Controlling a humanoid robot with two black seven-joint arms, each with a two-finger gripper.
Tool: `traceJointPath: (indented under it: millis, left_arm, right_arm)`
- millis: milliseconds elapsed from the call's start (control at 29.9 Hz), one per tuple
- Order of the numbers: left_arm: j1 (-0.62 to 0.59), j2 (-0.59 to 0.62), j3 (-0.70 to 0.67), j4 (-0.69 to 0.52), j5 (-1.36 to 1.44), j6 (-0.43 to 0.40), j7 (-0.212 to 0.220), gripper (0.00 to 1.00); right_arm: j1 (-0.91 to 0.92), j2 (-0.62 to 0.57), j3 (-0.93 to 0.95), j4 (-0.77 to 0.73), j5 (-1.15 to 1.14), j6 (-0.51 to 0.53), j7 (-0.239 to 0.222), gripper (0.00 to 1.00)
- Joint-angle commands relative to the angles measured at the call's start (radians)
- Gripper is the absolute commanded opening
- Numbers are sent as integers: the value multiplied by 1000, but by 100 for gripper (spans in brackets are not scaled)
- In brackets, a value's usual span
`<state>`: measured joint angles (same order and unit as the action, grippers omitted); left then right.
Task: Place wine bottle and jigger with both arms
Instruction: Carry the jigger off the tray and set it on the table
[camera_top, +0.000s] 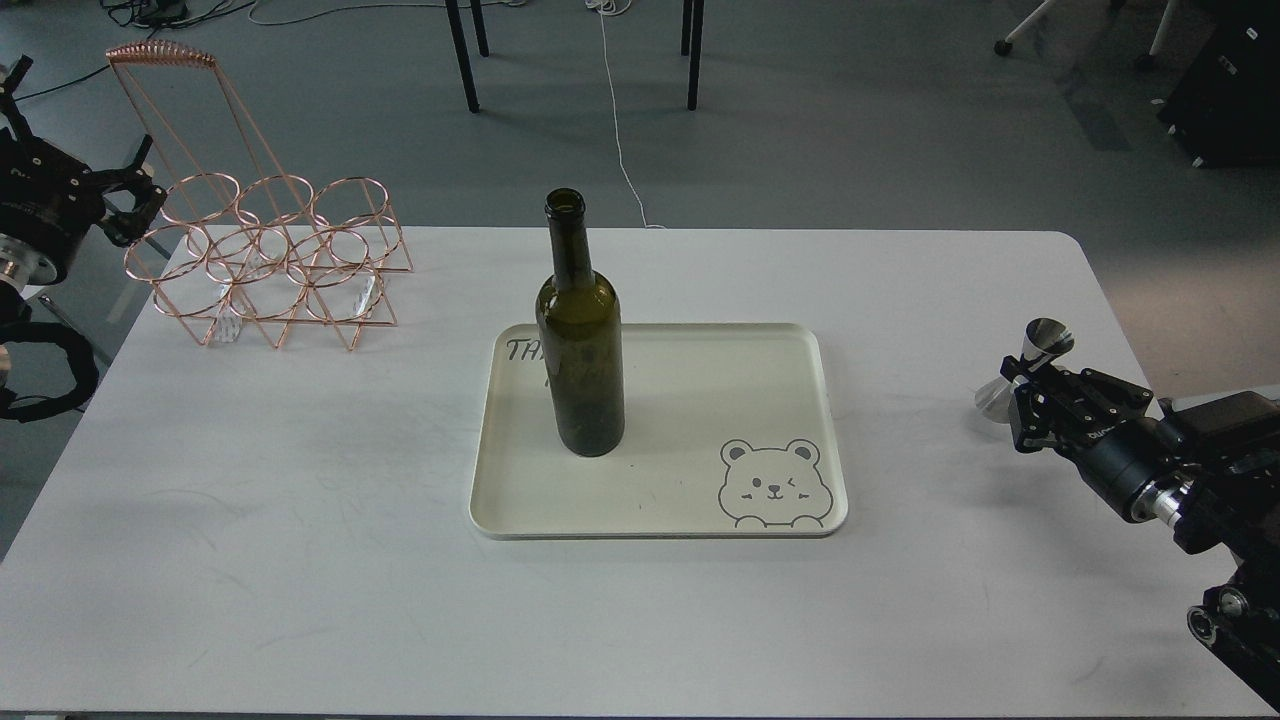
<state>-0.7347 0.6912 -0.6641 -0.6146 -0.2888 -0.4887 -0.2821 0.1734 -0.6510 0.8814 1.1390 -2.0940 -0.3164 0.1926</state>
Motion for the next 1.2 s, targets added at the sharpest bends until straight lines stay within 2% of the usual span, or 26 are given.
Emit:
traceJointPath:
  millis: [0,434,535,969,1069,1169]
  left_arm:
    - [-2,1,1,0,0,0,0,98]
    - [-3,5,3,1,0,0,0,98]
    - [-3,5,3,0,0,0,0,98]
    - [-5,4,1,0,0,0,0,98]
    - [-5,4,1,0,0,0,0,98]
    - [-5,5,1,0,0,0,0,98]
  right_arm:
    - [-3,24,-2,-28,0,-1,4,2]
    - [5,44,-16,-61,0,3,7,10]
    - [5,44,-16,-59,0,3,7,19]
    - [-3,34,-16,-28,0,2,10,42]
    - [-14,30,-15,-7,0,2,10,52]
    - [-28,16,-13,18,0,2,10,68]
